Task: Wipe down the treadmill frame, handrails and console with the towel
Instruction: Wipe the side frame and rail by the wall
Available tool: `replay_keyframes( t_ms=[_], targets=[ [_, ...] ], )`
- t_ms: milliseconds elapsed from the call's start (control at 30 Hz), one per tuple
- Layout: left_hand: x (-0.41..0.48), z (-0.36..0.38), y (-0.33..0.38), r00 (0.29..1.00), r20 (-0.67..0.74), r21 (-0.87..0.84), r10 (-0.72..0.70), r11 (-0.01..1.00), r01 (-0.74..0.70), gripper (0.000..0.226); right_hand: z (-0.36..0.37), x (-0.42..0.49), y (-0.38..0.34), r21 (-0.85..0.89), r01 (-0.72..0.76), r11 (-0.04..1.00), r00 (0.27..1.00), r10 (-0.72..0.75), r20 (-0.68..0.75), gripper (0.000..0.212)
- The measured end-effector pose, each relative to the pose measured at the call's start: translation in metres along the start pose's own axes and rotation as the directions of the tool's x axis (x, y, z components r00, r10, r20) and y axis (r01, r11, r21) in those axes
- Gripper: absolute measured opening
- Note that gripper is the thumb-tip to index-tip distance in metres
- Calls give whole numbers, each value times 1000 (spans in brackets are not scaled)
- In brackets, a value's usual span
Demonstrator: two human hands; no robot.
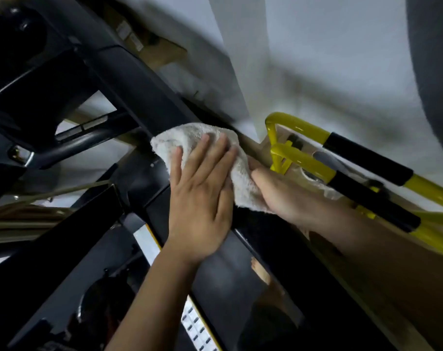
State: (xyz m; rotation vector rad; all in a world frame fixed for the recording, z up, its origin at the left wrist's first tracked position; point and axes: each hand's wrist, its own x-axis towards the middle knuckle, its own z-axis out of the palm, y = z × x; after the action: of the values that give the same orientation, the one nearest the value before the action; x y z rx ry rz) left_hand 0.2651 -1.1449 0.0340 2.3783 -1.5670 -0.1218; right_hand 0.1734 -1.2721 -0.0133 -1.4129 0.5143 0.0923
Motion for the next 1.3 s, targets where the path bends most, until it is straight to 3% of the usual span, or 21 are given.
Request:
replay_keyframes(
  t_ms=[133,233,333,433,533,633,767,900,1033,1100,1167,1233,1300],
  targets=[
    [-2,1,-32,996,-90,-140,28,989,-41,55,20,7,-34,-363,107,926,982,-155,-106,39],
    [18,0,-67,985,-162,-155,-68,987,43,56,28,49,-55,-421,125,898,976,-187,-109,49],
    [28,4,-72,955,-192,-296,-227,941,164,59,30,82,-64,-387,133,912,977,-187,-105,55],
    [5,20,-43,907,-256,-503,-335,847,171,57,28,62,-53,-392,109,913,985,-154,-84,52],
    [-33,45,2,866,-230,-750,-443,648,133,55,28,-6,-41,-511,105,853,993,-122,1,57],
    [-49,60,26,845,-146,-899,-514,425,104,52,38,-36,-38,-774,138,617,985,-167,43,55],
    [-33,72,-6,820,20,-959,-572,220,177,52,55,25,-66,-937,209,281,952,-277,129,63],
    [-19,72,-18,782,57,-974,-621,139,181,64,66,71,-88,-978,209,-21,955,-209,209,67],
    [-37,97,3,790,65,-975,-610,128,179,69,67,37,-75,-928,278,-248,926,-187,328,60],
    [-48,114,22,783,88,-972,-616,119,203,65,60,15,-61,-839,361,-407,908,-54,416,52],
    [-53,119,39,777,155,-978,-610,18,210,57,54,5,-60,-630,506,-589,837,159,523,47],
    [-53,121,39,788,186,-973,-587,-1,229,56,57,16,-77,-515,586,-625,776,251,579,49],
    [-46,126,26,793,125,-990,-596,-18,142,65,76,34,-95,-429,590,-684,767,308,563,53]
  ],
)
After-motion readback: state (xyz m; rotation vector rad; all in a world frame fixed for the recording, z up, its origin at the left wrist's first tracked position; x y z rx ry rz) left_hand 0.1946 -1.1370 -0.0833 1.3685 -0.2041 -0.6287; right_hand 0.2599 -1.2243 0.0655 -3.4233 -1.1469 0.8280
